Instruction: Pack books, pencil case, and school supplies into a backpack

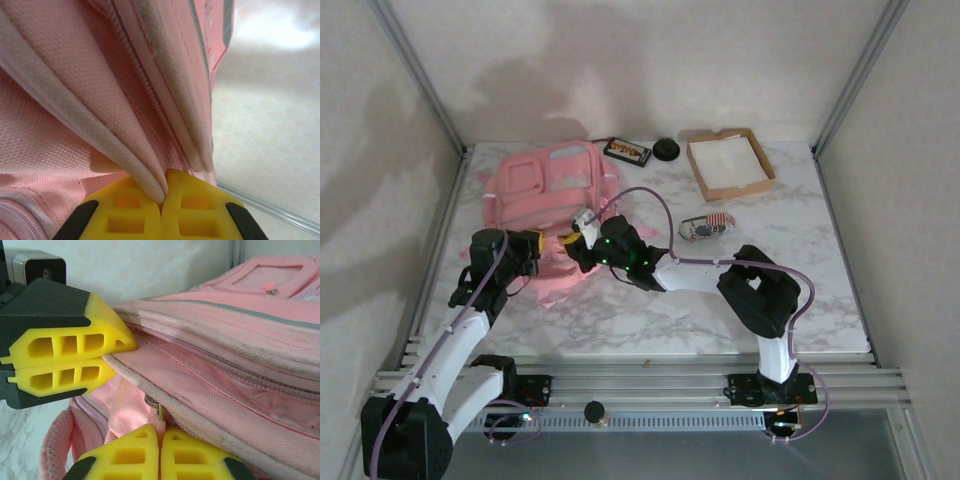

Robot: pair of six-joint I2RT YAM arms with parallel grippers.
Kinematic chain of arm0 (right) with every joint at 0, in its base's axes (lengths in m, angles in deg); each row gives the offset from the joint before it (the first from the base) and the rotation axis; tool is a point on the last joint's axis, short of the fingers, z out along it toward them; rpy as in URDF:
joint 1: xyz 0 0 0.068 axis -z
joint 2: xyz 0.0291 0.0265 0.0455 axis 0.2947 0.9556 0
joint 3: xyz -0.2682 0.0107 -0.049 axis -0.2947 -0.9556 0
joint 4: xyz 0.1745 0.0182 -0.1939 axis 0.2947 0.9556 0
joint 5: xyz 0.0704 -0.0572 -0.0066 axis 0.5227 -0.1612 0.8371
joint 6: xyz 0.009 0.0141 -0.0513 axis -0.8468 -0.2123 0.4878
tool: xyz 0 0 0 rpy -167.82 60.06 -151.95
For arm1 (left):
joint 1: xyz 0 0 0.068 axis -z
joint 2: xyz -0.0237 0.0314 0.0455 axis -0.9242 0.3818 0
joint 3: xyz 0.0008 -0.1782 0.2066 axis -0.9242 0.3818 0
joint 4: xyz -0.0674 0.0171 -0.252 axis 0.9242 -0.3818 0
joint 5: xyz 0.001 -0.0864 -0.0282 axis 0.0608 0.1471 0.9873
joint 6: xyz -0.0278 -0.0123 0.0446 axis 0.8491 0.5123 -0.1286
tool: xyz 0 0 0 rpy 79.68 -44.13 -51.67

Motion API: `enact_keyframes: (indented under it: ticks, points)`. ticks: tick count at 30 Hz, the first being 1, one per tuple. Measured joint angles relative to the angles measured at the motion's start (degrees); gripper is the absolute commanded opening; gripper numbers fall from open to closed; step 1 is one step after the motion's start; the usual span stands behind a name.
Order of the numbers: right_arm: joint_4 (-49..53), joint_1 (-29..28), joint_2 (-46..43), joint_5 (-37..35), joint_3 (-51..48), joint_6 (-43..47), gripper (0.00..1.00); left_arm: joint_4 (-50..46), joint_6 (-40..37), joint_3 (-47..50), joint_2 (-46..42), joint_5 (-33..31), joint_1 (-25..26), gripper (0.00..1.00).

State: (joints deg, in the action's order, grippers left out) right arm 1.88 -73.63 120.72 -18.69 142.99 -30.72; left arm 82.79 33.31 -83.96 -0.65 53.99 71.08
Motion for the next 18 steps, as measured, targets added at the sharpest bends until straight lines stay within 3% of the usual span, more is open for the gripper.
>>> enact_keyframes:
  ticks: [10, 18]
  points:
    - [7.3, 1.6, -2.0, 5.4, 1.3, 0.2, 0.06, -3.0, -2.4, -0.9, -0.1, 2.5, 0.0, 0.0]
    - [16.3, 1.0, -1.4, 3.9, 7.2, -4.6, 0.24, -3.0, -2.6, -1.9, -0.1, 0.2, 0.5, 0.0]
